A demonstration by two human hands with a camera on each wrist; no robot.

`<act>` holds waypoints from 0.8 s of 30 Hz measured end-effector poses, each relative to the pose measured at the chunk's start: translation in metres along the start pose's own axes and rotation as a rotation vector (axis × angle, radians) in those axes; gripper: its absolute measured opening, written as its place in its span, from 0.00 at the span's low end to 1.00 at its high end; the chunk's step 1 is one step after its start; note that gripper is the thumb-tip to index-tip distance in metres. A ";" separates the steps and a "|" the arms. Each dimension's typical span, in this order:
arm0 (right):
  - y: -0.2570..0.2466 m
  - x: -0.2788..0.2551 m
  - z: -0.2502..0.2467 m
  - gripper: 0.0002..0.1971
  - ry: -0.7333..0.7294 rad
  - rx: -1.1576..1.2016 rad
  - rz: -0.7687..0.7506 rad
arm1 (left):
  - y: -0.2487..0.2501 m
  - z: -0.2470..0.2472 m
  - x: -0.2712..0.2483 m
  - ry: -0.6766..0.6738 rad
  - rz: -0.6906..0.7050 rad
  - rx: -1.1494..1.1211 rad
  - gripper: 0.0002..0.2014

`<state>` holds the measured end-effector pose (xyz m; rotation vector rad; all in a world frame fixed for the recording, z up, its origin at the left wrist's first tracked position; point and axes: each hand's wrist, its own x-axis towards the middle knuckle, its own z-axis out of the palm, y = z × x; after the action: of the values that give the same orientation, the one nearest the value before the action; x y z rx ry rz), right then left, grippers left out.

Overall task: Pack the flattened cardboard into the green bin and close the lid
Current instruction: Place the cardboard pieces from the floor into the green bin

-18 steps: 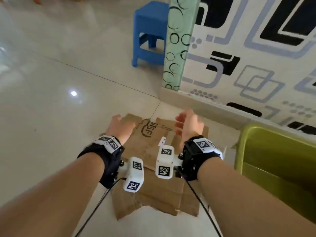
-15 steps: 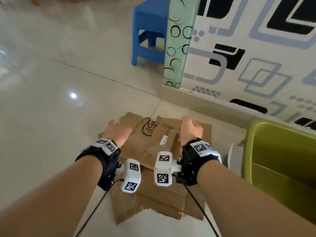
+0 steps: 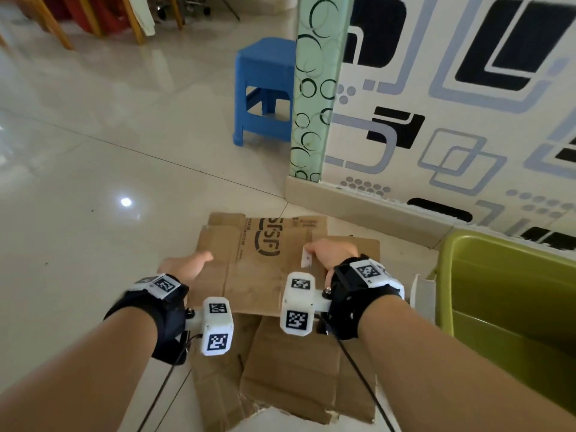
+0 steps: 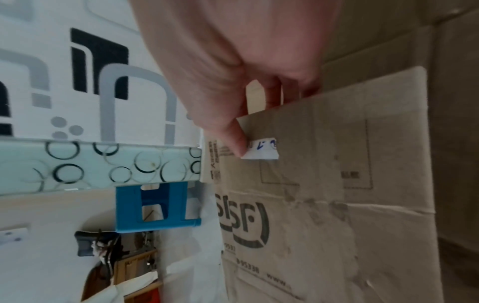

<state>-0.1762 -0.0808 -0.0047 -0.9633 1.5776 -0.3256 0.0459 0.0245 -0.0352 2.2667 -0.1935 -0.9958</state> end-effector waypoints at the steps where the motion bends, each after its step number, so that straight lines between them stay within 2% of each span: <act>1: -0.005 0.001 -0.002 0.14 0.004 0.018 -0.034 | 0.001 -0.005 -0.005 0.010 0.015 -0.034 0.36; 3: -0.017 0.003 -0.010 0.27 0.022 0.053 -0.074 | 0.004 -0.012 -0.011 0.041 0.064 -0.140 0.31; 5: -0.034 0.003 -0.025 0.31 0.016 0.086 -0.140 | 0.014 -0.020 -0.026 0.017 0.098 -0.267 0.26; 9: -0.076 -0.047 -0.083 0.25 0.081 0.078 -0.282 | 0.032 -0.020 -0.060 -0.198 0.132 -0.370 0.20; 11: -0.086 -0.064 -0.125 0.23 0.121 0.094 -0.334 | 0.037 -0.013 -0.075 -0.305 0.153 -0.323 0.17; 13: -0.086 -0.084 -0.168 0.22 0.149 0.121 -0.319 | 0.039 -0.001 -0.086 -0.358 0.159 -0.228 0.17; 16: -0.069 -0.109 -0.228 0.14 0.140 0.165 -0.277 | 0.044 0.020 -0.099 -0.387 0.155 -0.133 0.24; 19: -0.036 -0.126 -0.285 0.17 0.207 0.151 -0.241 | 0.053 0.048 -0.113 -0.401 0.172 -0.087 0.25; 22: 0.000 -0.144 -0.335 0.13 0.258 0.176 -0.192 | 0.058 0.083 -0.119 -0.365 0.204 -0.064 0.21; 24: 0.023 -0.156 -0.360 0.11 0.272 0.196 -0.153 | 0.057 0.105 -0.123 -0.344 0.210 -0.028 0.15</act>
<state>-0.5216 -0.0611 0.1807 -0.9162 1.6825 -0.7303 -0.1076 -0.0266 0.0217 1.9869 -0.5484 -1.2577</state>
